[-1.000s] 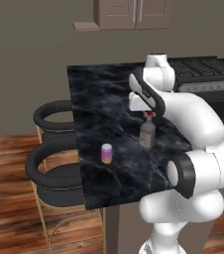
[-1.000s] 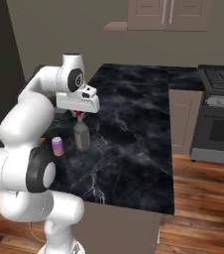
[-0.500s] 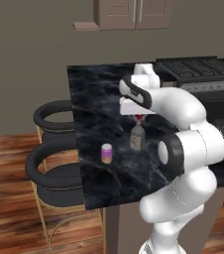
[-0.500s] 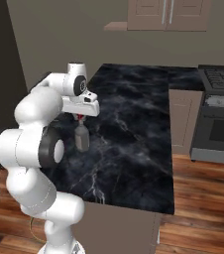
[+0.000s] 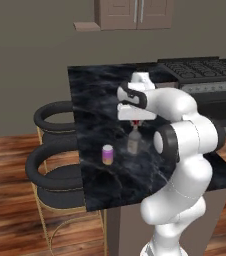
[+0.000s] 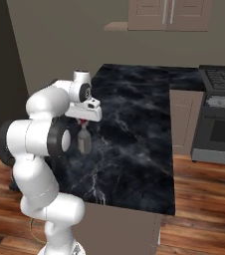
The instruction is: Move the drinks to the dining counter.
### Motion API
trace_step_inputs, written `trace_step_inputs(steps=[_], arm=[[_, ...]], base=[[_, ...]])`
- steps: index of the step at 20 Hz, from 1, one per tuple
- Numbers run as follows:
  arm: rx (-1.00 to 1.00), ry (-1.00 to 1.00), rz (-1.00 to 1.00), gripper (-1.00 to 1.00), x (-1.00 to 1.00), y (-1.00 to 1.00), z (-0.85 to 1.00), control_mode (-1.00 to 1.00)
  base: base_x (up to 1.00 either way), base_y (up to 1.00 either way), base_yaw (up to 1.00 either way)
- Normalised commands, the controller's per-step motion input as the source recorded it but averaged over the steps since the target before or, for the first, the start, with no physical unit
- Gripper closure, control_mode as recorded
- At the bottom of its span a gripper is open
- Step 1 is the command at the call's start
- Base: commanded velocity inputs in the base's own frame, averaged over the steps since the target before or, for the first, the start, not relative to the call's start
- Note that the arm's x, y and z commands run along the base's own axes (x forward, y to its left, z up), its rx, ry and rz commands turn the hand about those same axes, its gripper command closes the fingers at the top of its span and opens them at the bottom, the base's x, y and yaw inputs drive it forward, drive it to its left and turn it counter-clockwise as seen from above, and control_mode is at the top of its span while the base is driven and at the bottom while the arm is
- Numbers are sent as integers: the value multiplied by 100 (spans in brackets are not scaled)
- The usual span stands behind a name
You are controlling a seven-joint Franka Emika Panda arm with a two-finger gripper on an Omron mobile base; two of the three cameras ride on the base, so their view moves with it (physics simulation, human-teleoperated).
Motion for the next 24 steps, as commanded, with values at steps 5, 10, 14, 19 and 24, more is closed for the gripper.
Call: trace_step_inputs(steps=[5,10,14,19,24], arm=[[0,2,0,100,32,8,-33,-100],[0,3,0,100,15,4,-30,-100],[0,3,0,100,1,0,-19,-100],[0,0,0,-100,0,0,0,-100],[0,0,0,-100,0,0,0,-100]], base=[[0,0,0],[0,0,0],[0,0,0],[0,0,0],[0,0,0]])
